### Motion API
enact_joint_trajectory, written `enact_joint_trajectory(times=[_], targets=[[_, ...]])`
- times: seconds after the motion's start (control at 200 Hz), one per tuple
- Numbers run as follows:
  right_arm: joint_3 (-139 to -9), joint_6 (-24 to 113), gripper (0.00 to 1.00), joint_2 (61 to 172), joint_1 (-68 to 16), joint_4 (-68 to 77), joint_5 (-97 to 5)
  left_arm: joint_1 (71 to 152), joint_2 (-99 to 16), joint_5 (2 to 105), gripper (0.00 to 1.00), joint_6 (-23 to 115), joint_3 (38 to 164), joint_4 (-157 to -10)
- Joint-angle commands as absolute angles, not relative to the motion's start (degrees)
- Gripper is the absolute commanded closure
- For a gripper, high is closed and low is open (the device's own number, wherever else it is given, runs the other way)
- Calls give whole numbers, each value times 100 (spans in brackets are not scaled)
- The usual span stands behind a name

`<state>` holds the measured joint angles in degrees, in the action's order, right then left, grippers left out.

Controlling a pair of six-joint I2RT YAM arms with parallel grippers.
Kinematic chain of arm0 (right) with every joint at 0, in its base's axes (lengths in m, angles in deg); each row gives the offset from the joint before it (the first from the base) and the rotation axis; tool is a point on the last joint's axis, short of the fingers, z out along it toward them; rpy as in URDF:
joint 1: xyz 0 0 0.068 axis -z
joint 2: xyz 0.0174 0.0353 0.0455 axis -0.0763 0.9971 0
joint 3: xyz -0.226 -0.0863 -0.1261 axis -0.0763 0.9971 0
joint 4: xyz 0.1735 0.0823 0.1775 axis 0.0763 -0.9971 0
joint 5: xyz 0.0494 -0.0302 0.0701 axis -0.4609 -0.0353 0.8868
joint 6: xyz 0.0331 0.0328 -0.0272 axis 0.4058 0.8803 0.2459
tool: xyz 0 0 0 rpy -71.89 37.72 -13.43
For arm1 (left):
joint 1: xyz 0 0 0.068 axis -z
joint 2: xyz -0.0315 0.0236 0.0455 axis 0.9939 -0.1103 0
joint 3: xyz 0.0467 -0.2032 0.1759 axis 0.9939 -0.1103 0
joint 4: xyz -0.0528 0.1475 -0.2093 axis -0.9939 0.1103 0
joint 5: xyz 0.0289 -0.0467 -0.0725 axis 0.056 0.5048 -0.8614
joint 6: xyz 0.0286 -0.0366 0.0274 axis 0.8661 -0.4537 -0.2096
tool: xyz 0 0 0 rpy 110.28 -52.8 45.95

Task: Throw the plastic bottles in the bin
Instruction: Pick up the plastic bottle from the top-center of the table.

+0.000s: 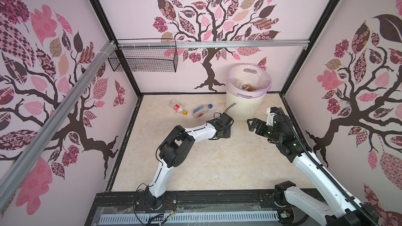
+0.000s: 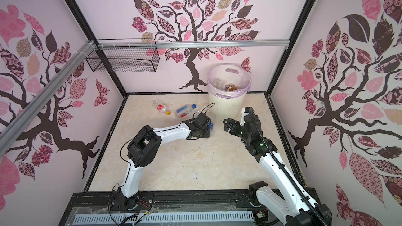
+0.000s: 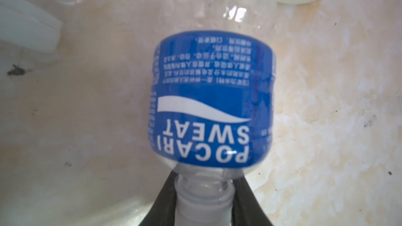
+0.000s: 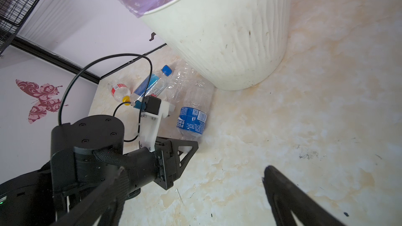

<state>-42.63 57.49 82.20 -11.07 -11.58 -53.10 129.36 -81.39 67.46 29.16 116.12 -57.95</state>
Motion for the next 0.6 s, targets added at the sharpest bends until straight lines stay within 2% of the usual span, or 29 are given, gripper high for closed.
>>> enact_joint_trajectory(times=[0.0,0.325,0.595], targets=[[-4213,5824,1,8135,-1093,-1102,-5267,12958,-7924,6665,74,2967,11411,-6048],[-4292,5936,1,8207,-1092,-1087,-5064,12952,-6822,6469,77,2812,10291,-6429],[-4340,6317,1,8462,-1092,-853,-4336,13013,-5479,6426,76,2927,9354,-6976]])
